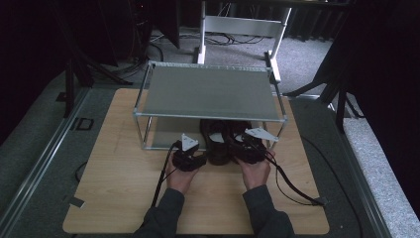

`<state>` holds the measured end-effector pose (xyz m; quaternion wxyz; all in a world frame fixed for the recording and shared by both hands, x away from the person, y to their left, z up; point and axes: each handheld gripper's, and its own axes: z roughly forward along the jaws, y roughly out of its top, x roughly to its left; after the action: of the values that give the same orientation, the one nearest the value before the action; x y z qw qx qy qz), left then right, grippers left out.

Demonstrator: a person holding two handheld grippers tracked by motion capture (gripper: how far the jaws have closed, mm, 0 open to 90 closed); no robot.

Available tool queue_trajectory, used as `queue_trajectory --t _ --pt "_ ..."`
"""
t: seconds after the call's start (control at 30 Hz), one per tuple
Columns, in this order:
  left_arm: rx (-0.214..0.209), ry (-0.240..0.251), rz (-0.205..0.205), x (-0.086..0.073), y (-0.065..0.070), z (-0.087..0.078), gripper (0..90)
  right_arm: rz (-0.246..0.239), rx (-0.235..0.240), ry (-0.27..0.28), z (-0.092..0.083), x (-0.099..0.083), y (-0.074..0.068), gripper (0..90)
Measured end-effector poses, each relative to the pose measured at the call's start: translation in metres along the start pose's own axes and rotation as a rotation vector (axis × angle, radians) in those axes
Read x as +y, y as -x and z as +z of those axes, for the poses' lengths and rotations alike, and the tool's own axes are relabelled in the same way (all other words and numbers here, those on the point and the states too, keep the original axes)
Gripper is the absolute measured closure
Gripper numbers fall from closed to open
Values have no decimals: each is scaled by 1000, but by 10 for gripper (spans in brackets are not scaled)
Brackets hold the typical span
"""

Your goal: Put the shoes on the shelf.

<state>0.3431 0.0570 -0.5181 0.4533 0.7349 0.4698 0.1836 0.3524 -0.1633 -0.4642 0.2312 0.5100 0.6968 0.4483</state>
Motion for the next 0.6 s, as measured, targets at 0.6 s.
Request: queue_trajectory --t 0.6 --pt "-8 -97 96 -2 29 20 265 -78 -12 -79 -15 -43 42 358"
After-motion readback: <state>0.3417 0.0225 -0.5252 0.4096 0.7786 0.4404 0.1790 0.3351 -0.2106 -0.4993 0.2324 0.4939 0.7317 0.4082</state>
